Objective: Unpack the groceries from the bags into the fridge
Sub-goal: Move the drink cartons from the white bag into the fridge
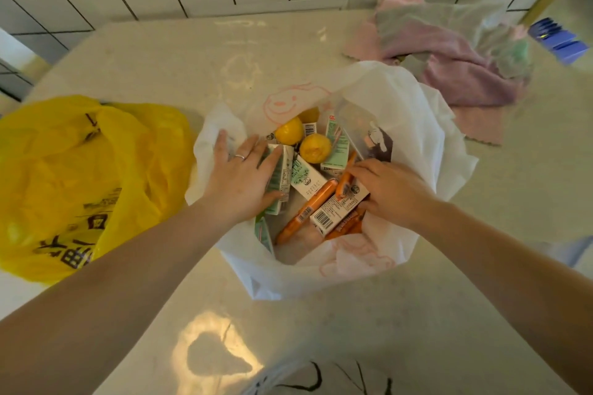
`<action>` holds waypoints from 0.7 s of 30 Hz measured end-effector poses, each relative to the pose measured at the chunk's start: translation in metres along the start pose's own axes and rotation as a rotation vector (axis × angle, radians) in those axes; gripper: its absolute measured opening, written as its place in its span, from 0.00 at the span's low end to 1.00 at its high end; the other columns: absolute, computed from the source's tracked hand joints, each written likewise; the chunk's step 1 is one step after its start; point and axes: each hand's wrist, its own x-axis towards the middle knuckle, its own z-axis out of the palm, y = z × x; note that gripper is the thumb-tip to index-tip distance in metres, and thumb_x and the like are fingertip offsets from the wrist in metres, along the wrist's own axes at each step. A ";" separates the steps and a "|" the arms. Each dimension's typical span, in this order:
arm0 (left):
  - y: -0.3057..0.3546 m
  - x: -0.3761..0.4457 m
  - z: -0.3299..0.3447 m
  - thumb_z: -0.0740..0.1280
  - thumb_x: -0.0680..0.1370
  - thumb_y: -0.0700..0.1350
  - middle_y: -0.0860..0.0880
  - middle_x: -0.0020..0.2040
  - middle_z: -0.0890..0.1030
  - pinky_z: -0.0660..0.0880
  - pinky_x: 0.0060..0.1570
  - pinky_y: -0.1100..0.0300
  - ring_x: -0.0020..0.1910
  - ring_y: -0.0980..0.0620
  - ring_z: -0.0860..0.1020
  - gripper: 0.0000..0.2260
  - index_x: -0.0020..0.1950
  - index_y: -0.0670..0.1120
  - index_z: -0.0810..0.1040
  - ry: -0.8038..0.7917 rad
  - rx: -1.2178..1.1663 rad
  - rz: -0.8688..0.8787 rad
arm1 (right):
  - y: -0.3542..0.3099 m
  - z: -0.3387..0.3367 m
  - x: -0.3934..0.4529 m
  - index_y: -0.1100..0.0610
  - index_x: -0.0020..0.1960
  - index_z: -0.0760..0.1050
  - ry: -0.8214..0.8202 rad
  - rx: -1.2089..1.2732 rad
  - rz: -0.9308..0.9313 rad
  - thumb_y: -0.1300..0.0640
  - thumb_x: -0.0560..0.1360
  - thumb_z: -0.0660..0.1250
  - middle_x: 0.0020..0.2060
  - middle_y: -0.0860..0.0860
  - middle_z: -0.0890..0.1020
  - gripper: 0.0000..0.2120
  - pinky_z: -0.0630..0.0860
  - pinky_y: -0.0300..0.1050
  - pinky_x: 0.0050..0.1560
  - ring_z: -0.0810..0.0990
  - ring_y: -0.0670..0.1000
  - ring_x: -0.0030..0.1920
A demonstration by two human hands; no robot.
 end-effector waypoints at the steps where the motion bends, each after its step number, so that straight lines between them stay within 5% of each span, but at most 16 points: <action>1: 0.002 0.001 0.001 0.53 0.71 0.67 0.41 0.72 0.66 0.41 0.66 0.32 0.73 0.42 0.60 0.38 0.75 0.46 0.58 0.001 0.002 -0.009 | 0.000 0.000 0.001 0.51 0.72 0.61 -0.004 -0.010 0.006 0.49 0.73 0.68 0.67 0.49 0.69 0.31 0.69 0.46 0.61 0.72 0.51 0.64; 4: 0.004 0.002 0.006 0.58 0.71 0.68 0.42 0.73 0.64 0.40 0.67 0.33 0.74 0.44 0.58 0.39 0.75 0.47 0.56 0.017 -0.016 -0.011 | -0.001 0.001 0.004 0.52 0.71 0.61 -0.031 -0.027 0.030 0.51 0.73 0.67 0.66 0.50 0.69 0.29 0.73 0.46 0.56 0.73 0.51 0.61; 11: 0.002 0.004 0.009 0.73 0.62 0.62 0.46 0.62 0.73 0.44 0.67 0.32 0.65 0.44 0.66 0.38 0.68 0.47 0.70 0.167 -0.154 0.047 | 0.001 0.006 0.011 0.50 0.72 0.60 -0.063 0.009 0.047 0.53 0.73 0.68 0.64 0.51 0.68 0.31 0.75 0.46 0.55 0.73 0.52 0.59; 18: 0.017 -0.013 0.008 0.74 0.65 0.59 0.44 0.66 0.72 0.45 0.68 0.32 0.71 0.42 0.62 0.30 0.61 0.48 0.70 0.282 -0.284 0.117 | 0.002 0.012 0.009 0.48 0.72 0.59 -0.036 0.027 0.046 0.53 0.72 0.69 0.63 0.51 0.72 0.32 0.74 0.46 0.57 0.73 0.52 0.59; 21: 0.022 -0.024 0.006 0.74 0.66 0.56 0.43 0.66 0.72 0.47 0.67 0.31 0.68 0.41 0.68 0.29 0.61 0.47 0.68 0.284 -0.351 0.092 | 0.002 0.013 0.008 0.49 0.72 0.59 -0.017 0.031 0.048 0.53 0.72 0.69 0.64 0.51 0.72 0.32 0.72 0.46 0.60 0.72 0.52 0.61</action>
